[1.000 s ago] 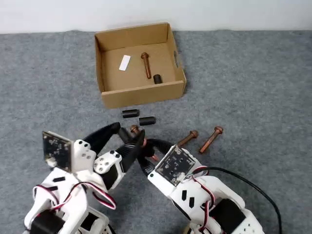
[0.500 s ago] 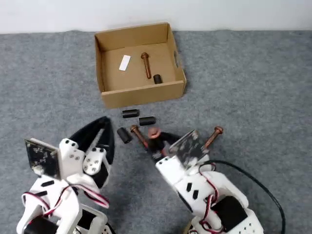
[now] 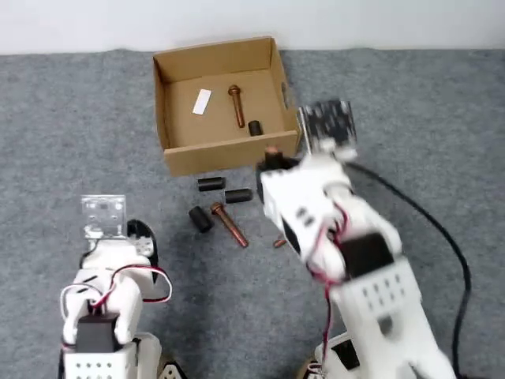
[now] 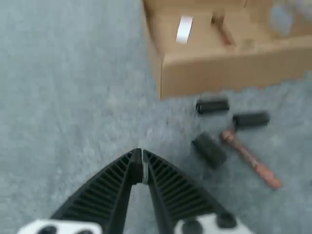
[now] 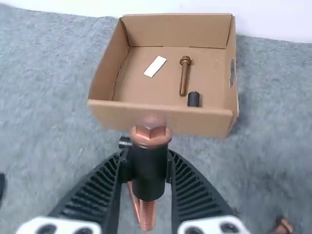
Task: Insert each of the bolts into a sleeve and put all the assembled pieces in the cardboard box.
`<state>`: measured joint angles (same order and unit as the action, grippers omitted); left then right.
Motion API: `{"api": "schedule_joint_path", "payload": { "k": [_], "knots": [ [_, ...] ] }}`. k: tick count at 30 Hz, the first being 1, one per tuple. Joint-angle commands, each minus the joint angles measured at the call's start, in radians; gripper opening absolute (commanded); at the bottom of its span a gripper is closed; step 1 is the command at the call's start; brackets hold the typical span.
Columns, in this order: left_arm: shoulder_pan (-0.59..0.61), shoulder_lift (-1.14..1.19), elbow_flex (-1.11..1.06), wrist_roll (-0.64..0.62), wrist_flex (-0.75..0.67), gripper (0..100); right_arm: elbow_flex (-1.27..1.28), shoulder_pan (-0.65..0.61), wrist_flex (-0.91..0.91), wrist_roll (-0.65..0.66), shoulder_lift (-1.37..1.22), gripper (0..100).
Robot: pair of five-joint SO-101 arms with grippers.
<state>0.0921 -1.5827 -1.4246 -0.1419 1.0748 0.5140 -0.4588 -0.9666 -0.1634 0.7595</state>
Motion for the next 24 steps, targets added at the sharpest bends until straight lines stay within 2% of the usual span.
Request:
{"api": "schedule_joint_path", "payload": {
  "k": [1,12,16,18,20,24],
  "knots": [
    [0.006,-0.015,-0.061,0.006,-0.091,0,-0.241,0.016,0.059,-0.009,-0.182,0.8],
    [0.006,-0.015,-0.268,0.003,-0.278,0,-0.666,0.022,0.265,0.089,-0.691,0.8],
    [0.003,-0.015,-0.266,-0.003,-0.284,0,-0.773,0.021,0.298,0.092,-0.84,0.8],
    [0.005,-0.015,-0.266,-0.054,-0.281,0,-0.822,0.024,0.303,0.094,-0.914,0.8],
    [0.006,-0.009,-0.266,-0.097,-0.279,0,-0.867,0.025,0.321,0.126,-0.981,0.9],
    [0.006,-0.008,-0.266,-0.103,-0.279,0,-0.957,0.025,0.348,0.184,-1.098,1.3]
  ]
}}
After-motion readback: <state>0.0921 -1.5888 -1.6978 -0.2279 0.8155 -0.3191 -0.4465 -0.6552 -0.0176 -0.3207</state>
